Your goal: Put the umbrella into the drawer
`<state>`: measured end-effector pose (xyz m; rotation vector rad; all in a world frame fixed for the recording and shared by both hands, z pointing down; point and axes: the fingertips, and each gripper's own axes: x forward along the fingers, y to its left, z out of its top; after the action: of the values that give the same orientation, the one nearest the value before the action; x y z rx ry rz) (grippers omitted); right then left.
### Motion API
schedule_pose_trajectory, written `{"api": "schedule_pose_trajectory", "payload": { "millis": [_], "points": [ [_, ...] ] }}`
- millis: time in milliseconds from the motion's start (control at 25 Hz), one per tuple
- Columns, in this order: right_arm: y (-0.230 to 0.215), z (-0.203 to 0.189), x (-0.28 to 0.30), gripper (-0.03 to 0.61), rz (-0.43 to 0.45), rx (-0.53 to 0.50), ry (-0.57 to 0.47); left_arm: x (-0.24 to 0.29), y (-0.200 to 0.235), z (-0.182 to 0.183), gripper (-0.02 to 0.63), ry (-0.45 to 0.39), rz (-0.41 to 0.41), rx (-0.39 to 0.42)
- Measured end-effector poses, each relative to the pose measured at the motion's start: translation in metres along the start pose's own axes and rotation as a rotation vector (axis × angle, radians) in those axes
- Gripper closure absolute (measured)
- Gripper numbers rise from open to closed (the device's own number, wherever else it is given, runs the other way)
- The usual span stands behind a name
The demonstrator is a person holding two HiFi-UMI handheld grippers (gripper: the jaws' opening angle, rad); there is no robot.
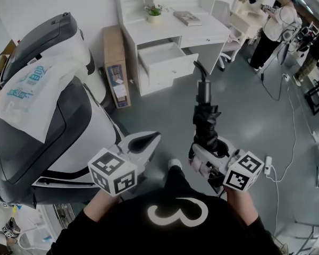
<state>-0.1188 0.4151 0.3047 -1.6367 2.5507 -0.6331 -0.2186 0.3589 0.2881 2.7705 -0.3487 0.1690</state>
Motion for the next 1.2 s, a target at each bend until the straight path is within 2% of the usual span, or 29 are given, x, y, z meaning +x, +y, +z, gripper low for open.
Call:
{"api": "schedule_pose_trajectory", "payload": {
  "millis": [280,480,840,1080,1200],
  "points": [
    [-0.032,0.008,0.024,0.371,0.029,0.018,0.011,0.028,0.028,0.012,0.606,-0.002,0.016,0.009],
    [-0.077,0.024,0.052,0.371,0.045,0.022,0.021,0.07,0.063,0.024,0.607,0.007,0.038,-0.002],
    [-0.215,0.061,0.117,0.371,0.086,0.075,0.091,0.195,0.153,0.054,0.607,0.051,0.095,-0.054],
    [-0.318,0.098,0.166,0.373,0.104,0.057,0.161,0.293,0.218,0.088,0.607,0.075,0.143,-0.054],
    [-0.352,0.109,0.187,0.373,0.109,0.046,0.178,0.326,0.241,0.094,0.607,0.105,0.157,-0.045]
  ]
}}
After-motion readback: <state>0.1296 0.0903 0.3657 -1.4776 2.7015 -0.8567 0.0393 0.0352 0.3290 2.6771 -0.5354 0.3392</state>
